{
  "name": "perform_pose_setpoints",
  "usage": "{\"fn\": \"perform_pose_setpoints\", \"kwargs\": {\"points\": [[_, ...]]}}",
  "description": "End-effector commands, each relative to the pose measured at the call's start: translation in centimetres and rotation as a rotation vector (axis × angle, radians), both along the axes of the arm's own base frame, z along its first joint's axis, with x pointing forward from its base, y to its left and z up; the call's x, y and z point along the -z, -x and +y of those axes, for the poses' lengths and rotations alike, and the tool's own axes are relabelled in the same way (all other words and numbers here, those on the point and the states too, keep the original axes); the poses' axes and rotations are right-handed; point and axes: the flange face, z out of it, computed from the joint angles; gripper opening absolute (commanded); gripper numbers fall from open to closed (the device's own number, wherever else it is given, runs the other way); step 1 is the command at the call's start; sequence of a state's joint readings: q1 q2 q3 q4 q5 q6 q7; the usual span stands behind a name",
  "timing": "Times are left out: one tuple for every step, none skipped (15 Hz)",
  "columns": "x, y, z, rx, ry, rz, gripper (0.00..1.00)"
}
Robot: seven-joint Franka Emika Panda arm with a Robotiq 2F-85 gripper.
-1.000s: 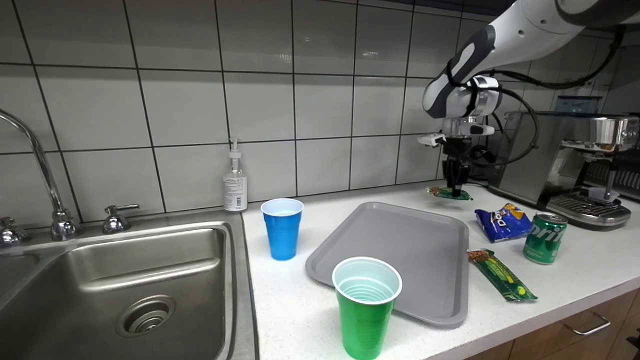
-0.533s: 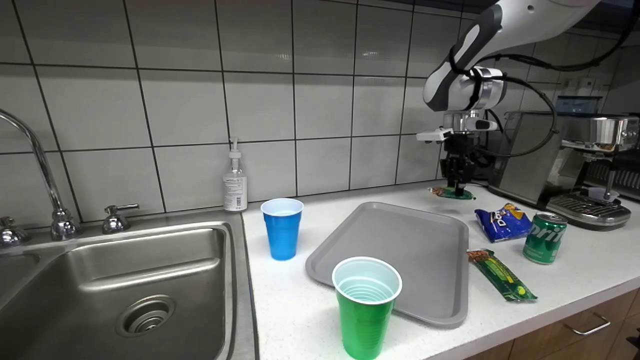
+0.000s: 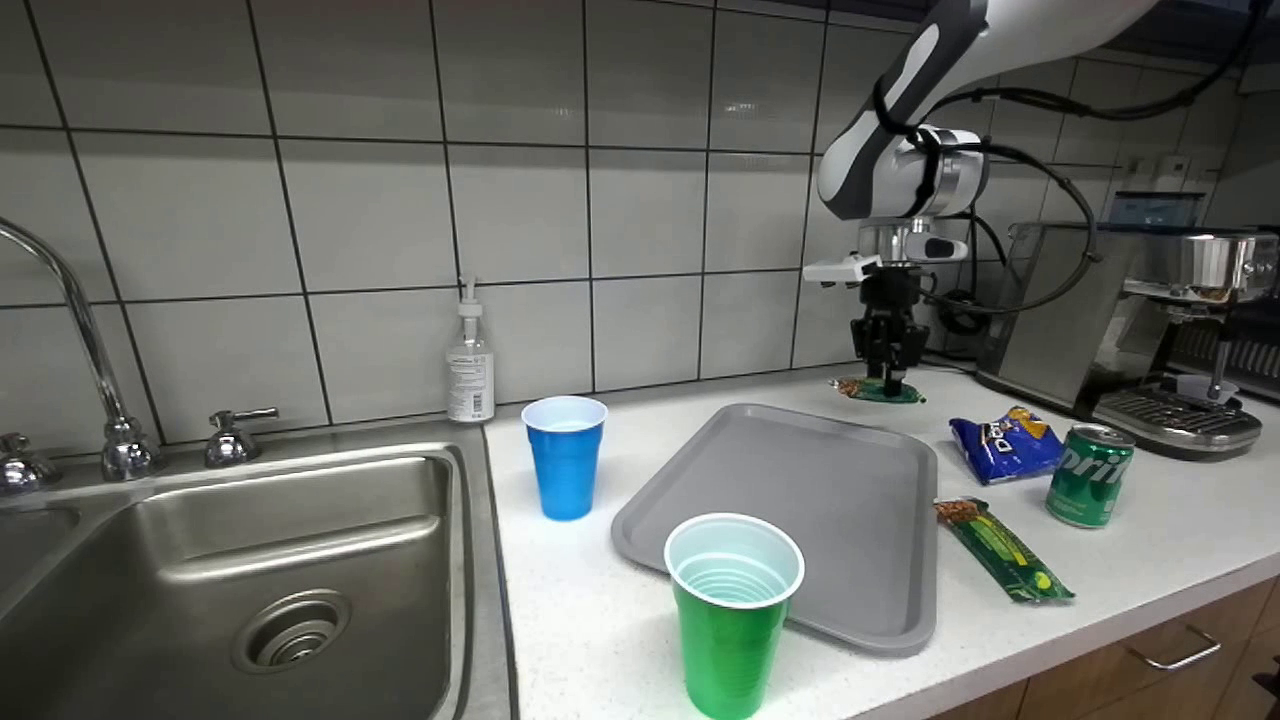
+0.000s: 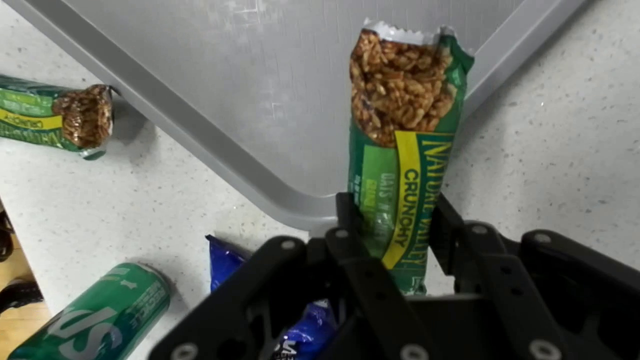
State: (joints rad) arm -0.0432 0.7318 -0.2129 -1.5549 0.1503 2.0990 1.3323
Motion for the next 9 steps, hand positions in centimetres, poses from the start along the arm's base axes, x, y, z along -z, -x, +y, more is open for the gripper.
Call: {"fn": "perform_pose_setpoints", "kwargs": {"points": [[-0.5,0.5,2.6,-0.011,0.0,-0.033,0.13],[-0.2,0.4,3.3,-0.014,-0.002,-0.038,0.13],[0.1,0.2,4.1,-0.018,-0.005,-0.042,0.13],[0.3,0.0,4.7,-0.022,-0.007,-0.047,0.13],[0.4,-0.2,5.5,-0.025,-0.007,-0.049,0.13],[0.5,-0.3,6.1,-0.028,-0.007,-0.05,0.13],[0.6,-0.5,6.8,-0.032,-0.005,-0.048,0.13],[0.6,-0.8,7.6,-0.035,0.0,-0.042,0.13],[0.6,-0.9,8.3,-0.04,0.005,-0.043,0.13]]}}
